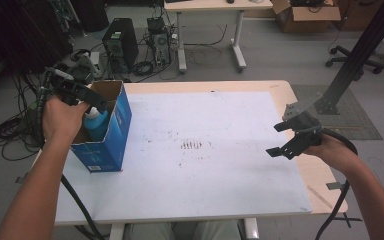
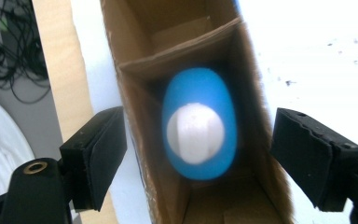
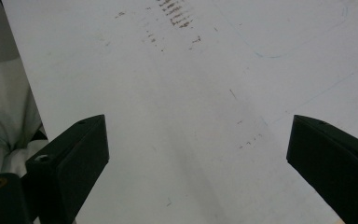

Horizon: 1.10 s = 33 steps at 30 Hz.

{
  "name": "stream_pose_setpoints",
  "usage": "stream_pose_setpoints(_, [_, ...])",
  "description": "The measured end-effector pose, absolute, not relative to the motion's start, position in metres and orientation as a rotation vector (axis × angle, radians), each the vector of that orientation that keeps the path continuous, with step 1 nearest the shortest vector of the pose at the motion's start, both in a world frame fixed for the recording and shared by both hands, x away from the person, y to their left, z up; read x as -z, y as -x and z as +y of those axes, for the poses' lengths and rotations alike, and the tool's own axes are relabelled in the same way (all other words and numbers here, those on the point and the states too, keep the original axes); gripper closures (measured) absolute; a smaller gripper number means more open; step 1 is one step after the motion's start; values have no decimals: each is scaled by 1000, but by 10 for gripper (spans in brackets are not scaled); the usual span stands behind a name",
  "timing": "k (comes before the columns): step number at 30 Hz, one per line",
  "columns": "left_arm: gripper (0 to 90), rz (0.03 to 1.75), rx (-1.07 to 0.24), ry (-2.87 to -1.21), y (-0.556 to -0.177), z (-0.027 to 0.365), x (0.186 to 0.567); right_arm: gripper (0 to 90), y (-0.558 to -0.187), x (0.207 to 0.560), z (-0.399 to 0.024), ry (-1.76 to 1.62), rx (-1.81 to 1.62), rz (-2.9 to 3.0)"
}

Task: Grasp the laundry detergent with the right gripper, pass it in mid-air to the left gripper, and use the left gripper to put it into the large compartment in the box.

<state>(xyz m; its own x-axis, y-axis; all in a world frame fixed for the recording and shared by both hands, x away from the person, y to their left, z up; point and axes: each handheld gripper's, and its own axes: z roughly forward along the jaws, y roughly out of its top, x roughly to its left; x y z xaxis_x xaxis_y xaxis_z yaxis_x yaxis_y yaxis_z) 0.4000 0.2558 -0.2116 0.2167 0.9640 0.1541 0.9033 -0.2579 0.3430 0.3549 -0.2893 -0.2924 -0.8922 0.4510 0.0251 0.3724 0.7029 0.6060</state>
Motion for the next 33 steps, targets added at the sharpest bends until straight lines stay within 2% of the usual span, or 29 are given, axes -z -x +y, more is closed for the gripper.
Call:
stream_pose_setpoints(8, [109,1638,-477,-2347,-382,232,180,52,-349,285,-293,-681,-961,2763])
stream_pose_setpoints(20, [96,1425,-458,-2423,-367,192,156,51,-344,277,-292,-671,-968,2750])
stream_pose_setpoints(33, [74,1293,-424,-2494,-368,166,148,50,-344,275,-293,-680,-966,2751])
